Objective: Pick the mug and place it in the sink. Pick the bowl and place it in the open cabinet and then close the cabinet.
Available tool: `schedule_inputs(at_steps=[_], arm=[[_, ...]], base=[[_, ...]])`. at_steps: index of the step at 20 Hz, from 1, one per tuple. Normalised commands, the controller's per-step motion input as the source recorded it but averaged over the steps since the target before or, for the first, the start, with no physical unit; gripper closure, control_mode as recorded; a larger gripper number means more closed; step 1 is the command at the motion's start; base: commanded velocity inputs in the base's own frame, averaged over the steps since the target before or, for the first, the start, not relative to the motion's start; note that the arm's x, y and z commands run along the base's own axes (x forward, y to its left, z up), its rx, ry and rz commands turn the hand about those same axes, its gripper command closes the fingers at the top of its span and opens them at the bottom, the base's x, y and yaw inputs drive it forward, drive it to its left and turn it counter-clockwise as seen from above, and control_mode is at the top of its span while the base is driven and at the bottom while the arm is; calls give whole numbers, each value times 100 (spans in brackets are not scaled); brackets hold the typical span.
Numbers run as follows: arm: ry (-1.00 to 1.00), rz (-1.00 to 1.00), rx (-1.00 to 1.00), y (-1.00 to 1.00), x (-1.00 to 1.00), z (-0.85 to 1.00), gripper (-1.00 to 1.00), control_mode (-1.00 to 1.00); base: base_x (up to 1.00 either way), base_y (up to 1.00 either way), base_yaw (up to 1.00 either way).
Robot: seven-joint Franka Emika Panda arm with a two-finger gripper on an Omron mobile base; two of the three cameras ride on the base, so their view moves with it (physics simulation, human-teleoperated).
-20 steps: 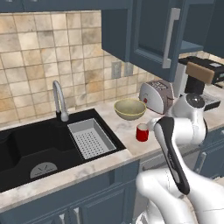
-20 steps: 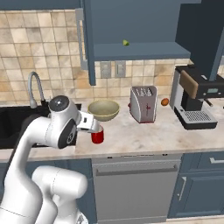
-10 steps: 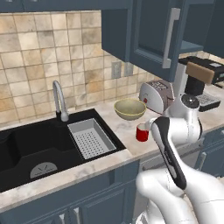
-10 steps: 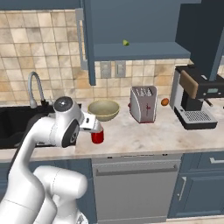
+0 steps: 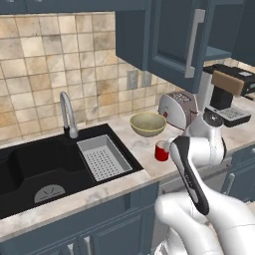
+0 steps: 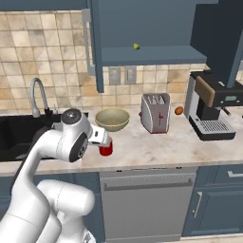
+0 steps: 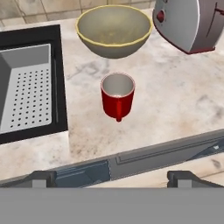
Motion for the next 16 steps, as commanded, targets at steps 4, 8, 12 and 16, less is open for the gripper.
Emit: schedule_inputs(at_steps=[4, 8, 12, 16], arm=[[3, 0, 0, 0, 11, -16, -100, -100], [0, 0, 0, 0, 6, -9, -100, -100], [0, 0, 0, 0, 15, -9, -100, -100], [0, 0, 0, 0, 23, -10, -100, -100]], base=[[0, 0, 0], [0, 0, 0], [0, 0, 0], [0, 0, 0]])
